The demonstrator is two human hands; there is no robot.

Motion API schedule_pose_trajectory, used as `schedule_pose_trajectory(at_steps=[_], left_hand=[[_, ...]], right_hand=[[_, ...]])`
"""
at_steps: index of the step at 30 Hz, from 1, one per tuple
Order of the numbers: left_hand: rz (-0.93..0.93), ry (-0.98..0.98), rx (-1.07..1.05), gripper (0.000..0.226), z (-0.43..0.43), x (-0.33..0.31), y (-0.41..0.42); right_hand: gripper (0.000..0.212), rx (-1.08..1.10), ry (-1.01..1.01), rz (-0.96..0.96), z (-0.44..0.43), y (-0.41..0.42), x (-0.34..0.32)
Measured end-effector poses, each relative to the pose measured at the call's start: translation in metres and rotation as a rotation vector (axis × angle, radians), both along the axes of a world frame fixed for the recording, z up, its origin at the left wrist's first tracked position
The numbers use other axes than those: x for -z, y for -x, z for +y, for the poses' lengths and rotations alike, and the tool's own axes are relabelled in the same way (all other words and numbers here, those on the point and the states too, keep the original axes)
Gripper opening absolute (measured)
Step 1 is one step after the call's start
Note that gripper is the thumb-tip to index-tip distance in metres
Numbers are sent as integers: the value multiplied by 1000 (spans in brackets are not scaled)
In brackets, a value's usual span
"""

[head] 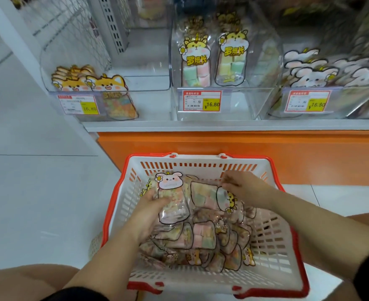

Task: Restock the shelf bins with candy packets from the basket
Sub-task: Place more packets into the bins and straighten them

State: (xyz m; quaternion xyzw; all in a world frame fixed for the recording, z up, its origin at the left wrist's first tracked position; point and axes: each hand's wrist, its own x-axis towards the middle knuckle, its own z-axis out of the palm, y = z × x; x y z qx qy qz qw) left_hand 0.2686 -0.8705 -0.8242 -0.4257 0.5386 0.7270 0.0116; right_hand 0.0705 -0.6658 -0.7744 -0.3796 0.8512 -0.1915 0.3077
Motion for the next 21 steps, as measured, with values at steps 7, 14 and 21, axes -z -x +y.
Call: schedule_pose_trajectory(at_steps=[7,14,21], left_hand=[[135,270,106,66,15,-72,5],[330,136,45,34,30,-132,5],[462,-314,-73,43,44,-165,13]], right_hand=[[7,74,243,0,16,5,-99],[26,123,548,-354,31,-5,-173],[17,275,725,-323,24,-23,-219]])
